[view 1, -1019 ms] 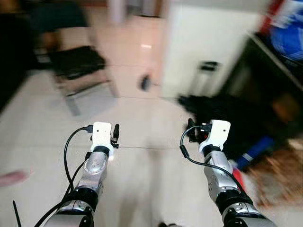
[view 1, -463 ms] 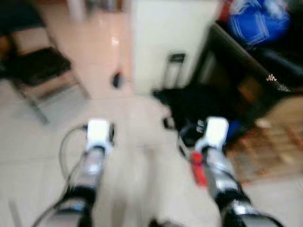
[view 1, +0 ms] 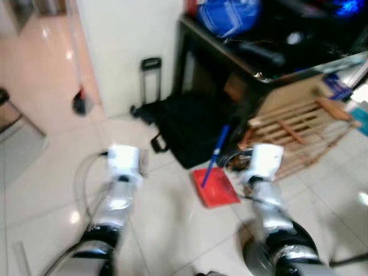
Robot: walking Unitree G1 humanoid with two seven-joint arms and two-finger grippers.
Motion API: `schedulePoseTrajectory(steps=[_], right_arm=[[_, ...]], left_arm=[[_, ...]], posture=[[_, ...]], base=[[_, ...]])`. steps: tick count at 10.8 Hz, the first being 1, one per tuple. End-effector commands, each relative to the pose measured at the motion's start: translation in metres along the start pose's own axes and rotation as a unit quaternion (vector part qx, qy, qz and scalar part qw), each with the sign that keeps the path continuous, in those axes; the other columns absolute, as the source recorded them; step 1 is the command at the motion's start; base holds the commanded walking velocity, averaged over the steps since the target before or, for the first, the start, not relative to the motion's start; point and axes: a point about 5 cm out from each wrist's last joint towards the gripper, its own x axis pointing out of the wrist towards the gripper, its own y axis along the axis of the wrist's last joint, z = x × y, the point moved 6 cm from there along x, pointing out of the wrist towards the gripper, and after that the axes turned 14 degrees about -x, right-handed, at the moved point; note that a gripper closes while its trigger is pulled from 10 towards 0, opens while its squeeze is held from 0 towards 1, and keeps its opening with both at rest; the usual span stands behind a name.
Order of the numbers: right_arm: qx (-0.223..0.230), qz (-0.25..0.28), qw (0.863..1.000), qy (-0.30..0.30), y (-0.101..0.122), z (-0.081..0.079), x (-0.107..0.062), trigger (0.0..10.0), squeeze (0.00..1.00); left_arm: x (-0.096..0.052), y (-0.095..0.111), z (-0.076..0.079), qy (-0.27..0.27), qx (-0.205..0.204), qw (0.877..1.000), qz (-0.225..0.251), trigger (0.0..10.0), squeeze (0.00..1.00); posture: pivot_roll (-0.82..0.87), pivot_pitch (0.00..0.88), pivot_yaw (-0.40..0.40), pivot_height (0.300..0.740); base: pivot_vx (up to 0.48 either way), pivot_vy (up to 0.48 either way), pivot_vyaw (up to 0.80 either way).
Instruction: Picking trash to rubbish bin
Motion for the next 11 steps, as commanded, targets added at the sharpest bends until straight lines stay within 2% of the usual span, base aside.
schedulePoseTrajectory(steps=[1, 5, 11], right_arm=[[0.010, -0.003, 1.000, 0.000, -0.001, -0.004, -0.001, 10.0, 0.00], [0.014, 0.013, 1.000, -0.014, 0.007, -0.002, 0.001, 10.0, 0.00], [0.013, 0.013, 1.000, -0.004, 0.005, -0.009, -0.001, 10.0, 0.00]], left_arm=[[0.001, 0.003, -0.006, 0.002, 0.009, 1.000, -0.001, 10.0, 0.00], [0.010, 0.013, 0.009, -0.030, 0.018, 0.999, -0.001, 10.0, 0.00], [0.010, 0.014, 0.012, -0.039, 0.024, 0.999, 0.003, 10.0, 0.00]], posture=[[-0.04, 0.041, -0.052, 0.740], [-0.05, 0.031, 0.002, 0.740], [-0.04, 0.033, -0.007, 0.740]], base=[[0.000, 0.000, -0.80], [0.000, 0.000, -0.80], [0.000, 0.000, -0.80]])
